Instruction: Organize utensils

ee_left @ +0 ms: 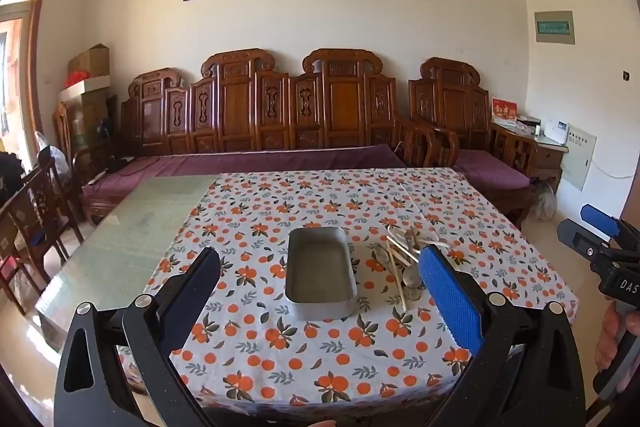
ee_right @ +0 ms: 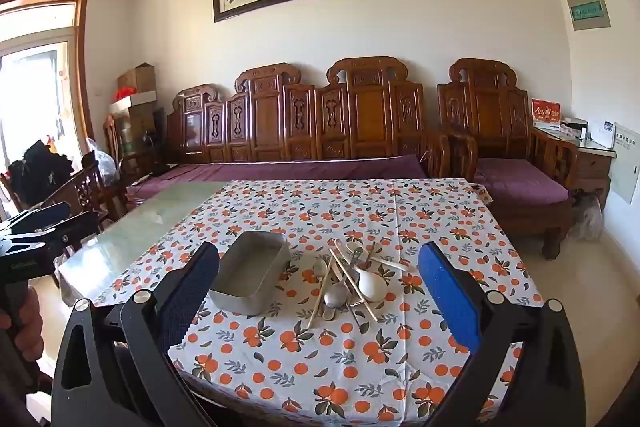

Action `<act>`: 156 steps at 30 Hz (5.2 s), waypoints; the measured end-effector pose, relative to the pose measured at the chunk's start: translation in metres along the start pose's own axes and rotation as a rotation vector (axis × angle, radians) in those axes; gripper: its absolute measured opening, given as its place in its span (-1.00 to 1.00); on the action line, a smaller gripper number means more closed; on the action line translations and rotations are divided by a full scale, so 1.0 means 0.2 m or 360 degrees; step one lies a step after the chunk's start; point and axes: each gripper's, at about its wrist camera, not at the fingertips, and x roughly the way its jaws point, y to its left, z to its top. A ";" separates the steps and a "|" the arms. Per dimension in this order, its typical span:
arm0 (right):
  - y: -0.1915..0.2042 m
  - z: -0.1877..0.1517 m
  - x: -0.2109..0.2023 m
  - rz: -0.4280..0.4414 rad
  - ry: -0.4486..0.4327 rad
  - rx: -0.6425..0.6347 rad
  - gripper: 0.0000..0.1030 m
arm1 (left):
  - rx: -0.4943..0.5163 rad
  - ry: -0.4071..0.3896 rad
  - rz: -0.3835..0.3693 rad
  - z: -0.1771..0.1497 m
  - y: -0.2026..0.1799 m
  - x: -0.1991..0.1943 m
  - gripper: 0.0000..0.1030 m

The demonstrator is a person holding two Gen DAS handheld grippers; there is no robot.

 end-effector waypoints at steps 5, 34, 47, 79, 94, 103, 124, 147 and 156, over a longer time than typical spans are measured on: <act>0.00 0.00 0.00 -0.0002 -0.0008 -0.0014 0.95 | 0.0005 -0.0002 0.0003 0.00 0.00 0.00 0.87; 0.00 0.00 0.00 -0.0001 -0.0005 -0.0001 0.95 | -0.0055 -0.0046 0.0005 0.02 0.01 -0.03 0.87; 0.00 0.00 0.00 -0.0001 -0.0004 0.0002 0.95 | -0.0056 -0.0049 0.0005 0.03 0.01 -0.03 0.87; 0.00 0.00 0.00 0.0002 -0.0007 0.0001 0.95 | -0.0054 -0.0062 0.0001 0.07 0.00 -0.05 0.87; 0.01 -0.01 0.03 0.0002 0.0010 0.0006 0.95 | -0.0044 -0.0040 -0.0019 0.10 -0.01 -0.04 0.87; -0.04 -0.06 0.10 -0.0001 0.0074 0.0026 0.95 | -0.0010 0.0084 -0.0080 0.00 -0.03 0.10 0.87; -0.25 -0.19 0.57 0.0050 0.0292 0.0023 0.46 | 0.0114 0.0378 -0.0246 -0.14 -0.14 0.55 0.87; -0.50 -0.31 1.19 0.0030 0.0541 0.0016 -0.07 | 0.0171 0.0705 -0.0437 -0.27 -0.43 1.27 0.19; -0.58 -0.45 1.31 0.0064 0.0631 0.0079 -0.13 | 0.0201 0.0856 -0.0472 -0.39 -0.57 1.52 -0.20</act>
